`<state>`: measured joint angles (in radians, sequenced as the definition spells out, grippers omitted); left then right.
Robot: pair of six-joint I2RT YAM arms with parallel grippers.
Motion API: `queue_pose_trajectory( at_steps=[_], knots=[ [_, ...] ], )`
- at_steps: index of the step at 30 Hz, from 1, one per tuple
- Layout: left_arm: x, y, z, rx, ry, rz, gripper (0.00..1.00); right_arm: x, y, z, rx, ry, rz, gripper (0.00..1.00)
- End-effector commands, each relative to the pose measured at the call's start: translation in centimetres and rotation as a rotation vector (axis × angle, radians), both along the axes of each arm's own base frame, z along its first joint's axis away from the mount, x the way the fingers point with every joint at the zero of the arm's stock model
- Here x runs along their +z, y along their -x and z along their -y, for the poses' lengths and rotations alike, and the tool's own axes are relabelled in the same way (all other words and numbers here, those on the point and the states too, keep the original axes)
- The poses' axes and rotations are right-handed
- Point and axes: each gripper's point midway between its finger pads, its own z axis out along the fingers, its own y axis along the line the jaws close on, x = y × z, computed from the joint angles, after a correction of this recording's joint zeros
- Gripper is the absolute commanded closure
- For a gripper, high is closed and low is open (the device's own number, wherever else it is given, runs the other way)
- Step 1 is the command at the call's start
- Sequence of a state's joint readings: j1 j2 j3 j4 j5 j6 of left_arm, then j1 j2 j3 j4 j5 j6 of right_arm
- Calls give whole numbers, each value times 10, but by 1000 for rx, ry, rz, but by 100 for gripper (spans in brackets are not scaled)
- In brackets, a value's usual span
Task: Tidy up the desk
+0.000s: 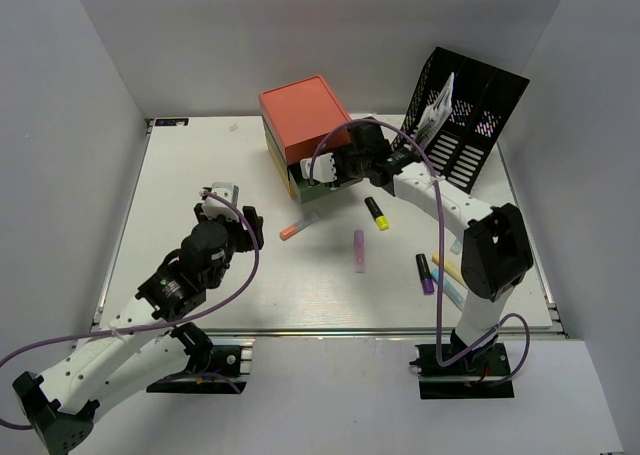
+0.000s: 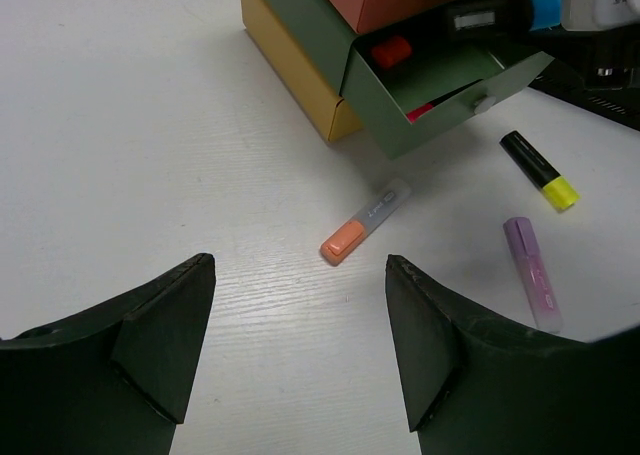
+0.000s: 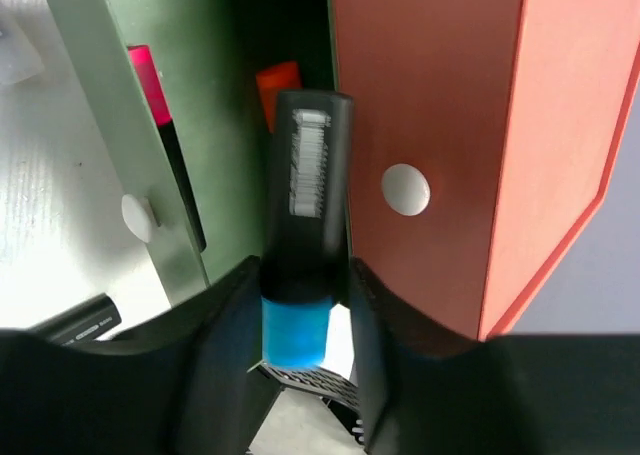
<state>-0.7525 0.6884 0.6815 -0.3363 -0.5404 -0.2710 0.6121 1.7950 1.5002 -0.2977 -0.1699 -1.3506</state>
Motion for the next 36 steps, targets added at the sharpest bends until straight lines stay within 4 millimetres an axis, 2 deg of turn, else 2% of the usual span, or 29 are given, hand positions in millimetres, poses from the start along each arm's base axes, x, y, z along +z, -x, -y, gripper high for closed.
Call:
queue_pose_trajectory(
  at_steps=[1, 4, 5, 8, 11, 12, 13, 14, 16, 18, 19, 20, 21, 22, 23, 25, 26, 28, 29, 33, 34, 36],
  knots=[
    [1, -1, -2, 15, 4, 4, 21, 40, -11, -9, -7, -74, 91, 51],
    [0, -1, -2, 13, 3, 4, 21, 57, -7, -10, -37, -150, 70, 50],
    [0, 0, -2, 13, 2, 3, 21, 70, -4, -10, -56, -212, 59, 50],
    [1, 0, -2, 10, 5, 5, 21, 92, 4, -7, -79, -285, 44, 49],
    [3, 0, -3, 13, 8, 8, 21, 108, 8, 3, -231, -450, -74, 54],
    [4, 0, -3, 13, 10, 10, 21, 111, 13, 11, -290, -513, -119, 79],
    [4, 1, -3, 13, 12, 12, 21, 104, 13, 22, -430, -614, -215, 92],
    [6, 2, -4, 12, 18, 17, 21, 112, 12, 45, -535, -695, -225, 100],
    [8, 2, -3, 8, 26, 24, 21, 70, 31, 58, -632, -689, -405, 100],
    [10, 3, -3, 5, 33, 31, 21, 46, 44, 76, -706, -668, -542, 100],
    [11, 3, -3, 0, 37, 33, 21, 27, 62, 77, -737, -638, -667, 100],
    [11, 3, -2, -3, 37, 33, 21, 17, 69, 80, -760, -628, -720, 100],
    [10, 3, -2, -3, 33, 29, 21, 3, 72, 93, -801, -620, -768, 100],
    [11, 3, -2, -6, 39, 32, 21, -6, 81, 93, -802, -604, -826, 100],
    [10, 3, -1, -7, 37, 29, 21, -17, 82, 97, -826, -586, -851, 81],
    [12, 4, -1, -8, 43, 33, 21, -31, 81, 103, -853, -564, -897, 56],
    [12, 4, -2, -6, 42, 35, 21, -47, 81, 107, -878, -523, -928, 41],
    [12, 4, -3, -4, 42, 37, 21, -59, 74, 112, -909, -488, -926, 36],
    [12, 4, -3, -1, 43, 37, 21, -72, 70, 112, -919, -464, -934, 36],
    [13, 4, -4, -1, 44, 39, 21, -99, 50, 122, -991, -414, -863, 37],
    [13, 4, -3, -3, 44, 39, 21, -111, 45, 126, -1025, -387, -857, 37],
    [13, 4, -2, -6, 44, 38, 21, -118, 39, 125, -1034, -374, -853, 36]
  ],
)
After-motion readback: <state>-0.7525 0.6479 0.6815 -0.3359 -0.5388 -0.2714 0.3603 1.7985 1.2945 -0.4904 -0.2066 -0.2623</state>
